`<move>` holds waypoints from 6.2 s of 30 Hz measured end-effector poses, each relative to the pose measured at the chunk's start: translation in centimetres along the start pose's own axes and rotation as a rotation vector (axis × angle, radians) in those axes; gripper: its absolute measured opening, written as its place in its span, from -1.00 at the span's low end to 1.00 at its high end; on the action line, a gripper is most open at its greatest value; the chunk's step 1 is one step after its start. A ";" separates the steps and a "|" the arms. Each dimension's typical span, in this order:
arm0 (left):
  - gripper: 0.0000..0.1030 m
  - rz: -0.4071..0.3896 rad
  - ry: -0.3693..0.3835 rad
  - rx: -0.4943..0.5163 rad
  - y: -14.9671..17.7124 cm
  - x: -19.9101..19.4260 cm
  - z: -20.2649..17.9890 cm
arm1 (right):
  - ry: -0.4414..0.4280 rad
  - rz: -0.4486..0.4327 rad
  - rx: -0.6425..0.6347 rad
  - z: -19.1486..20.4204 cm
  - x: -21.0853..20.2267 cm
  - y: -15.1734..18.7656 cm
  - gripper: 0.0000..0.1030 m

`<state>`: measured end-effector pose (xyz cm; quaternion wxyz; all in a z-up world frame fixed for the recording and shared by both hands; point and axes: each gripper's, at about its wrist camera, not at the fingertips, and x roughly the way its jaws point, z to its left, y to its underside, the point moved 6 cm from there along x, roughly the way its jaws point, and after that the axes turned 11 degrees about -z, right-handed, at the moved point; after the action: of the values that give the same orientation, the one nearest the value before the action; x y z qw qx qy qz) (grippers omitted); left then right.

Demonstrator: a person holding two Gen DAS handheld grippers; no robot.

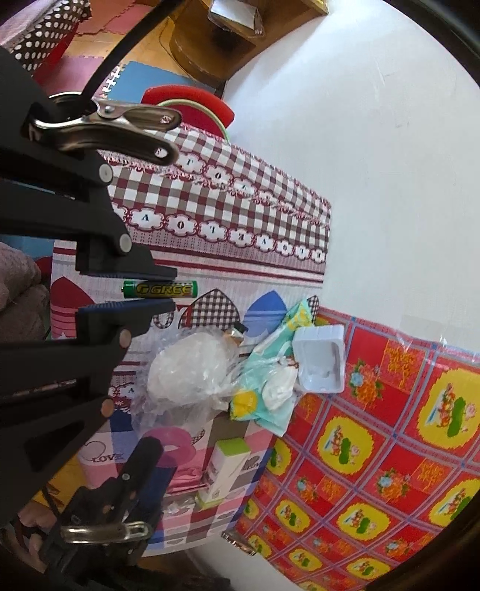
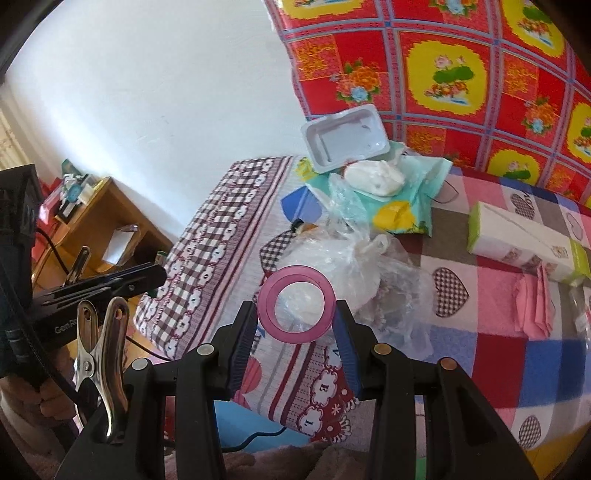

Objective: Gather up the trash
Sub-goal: 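Carry the green battery and pink ring in both grippers toward the red bucket, then open the left gripper over the bucket to drop the green battery, then lower the right gripper over the bucket and open it to drop the pink ring, then move both grippers back toward the trash pile on the bed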

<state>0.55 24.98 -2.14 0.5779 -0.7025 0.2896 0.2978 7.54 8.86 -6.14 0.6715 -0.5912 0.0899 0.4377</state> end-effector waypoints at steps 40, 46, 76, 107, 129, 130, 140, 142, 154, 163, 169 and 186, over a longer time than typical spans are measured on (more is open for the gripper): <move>-0.80 -0.023 -0.127 -0.138 -1.6 0.7 11.3 | -0.098 0.048 -0.123 7.3 6.0 -3.4 -0.17; -0.80 0.001 -0.176 -0.171 -1.3 1.5 15.9 | -0.116 0.059 -0.140 10.1 7.7 -3.8 -0.17; -0.80 0.144 -0.155 -0.269 0.6 11.9 29.4 | -0.093 0.133 -0.149 17.4 14.1 -3.7 -0.17; -0.53 0.130 -0.215 -0.295 0.4 11.5 32.7 | -0.119 0.169 -0.189 20.9 16.8 -3.5 -0.17; -0.53 0.080 -0.306 -0.423 1.9 5.1 37.3 | -0.255 0.247 -0.288 30.3 25.3 -3.9 -0.16; -0.53 0.079 -0.308 -0.427 2.0 4.9 37.5 | -0.251 0.253 -0.294 30.6 26.0 -3.8 -0.17; -0.53 0.087 -0.326 -0.469 3.1 4.4 38.7 | -0.222 0.302 -0.310 32.3 30.7 -3.6 -0.16; -0.53 0.091 -0.329 -0.471 3.2 4.4 38.8 | -0.220 0.301 -0.316 32.4 31.0 -3.6 -0.14; -0.53 0.084 -0.316 -0.463 2.8 4.6 38.5 | -0.226 0.249 -0.311 33.2 30.2 -4.3 0.19; -0.53 0.075 -0.300 -0.423 2.1 4.3 37.6 | -0.225 0.250 -0.237 32.0 27.8 -3.7 0.19; -0.53 0.063 -0.299 -0.414 1.9 3.1 37.1 | -0.251 0.242 -0.204 31.8 25.2 -2.8 0.19; -0.53 0.033 -0.278 -0.356 2.2 -0.4 31.7 | -0.300 0.214 -0.105 28.4 16.1 0.2 0.19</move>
<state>-4.01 55.84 -8.19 0.4741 -0.7407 0.1615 0.4478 5.78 41.32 -8.46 0.5953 -0.5405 0.0281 0.5939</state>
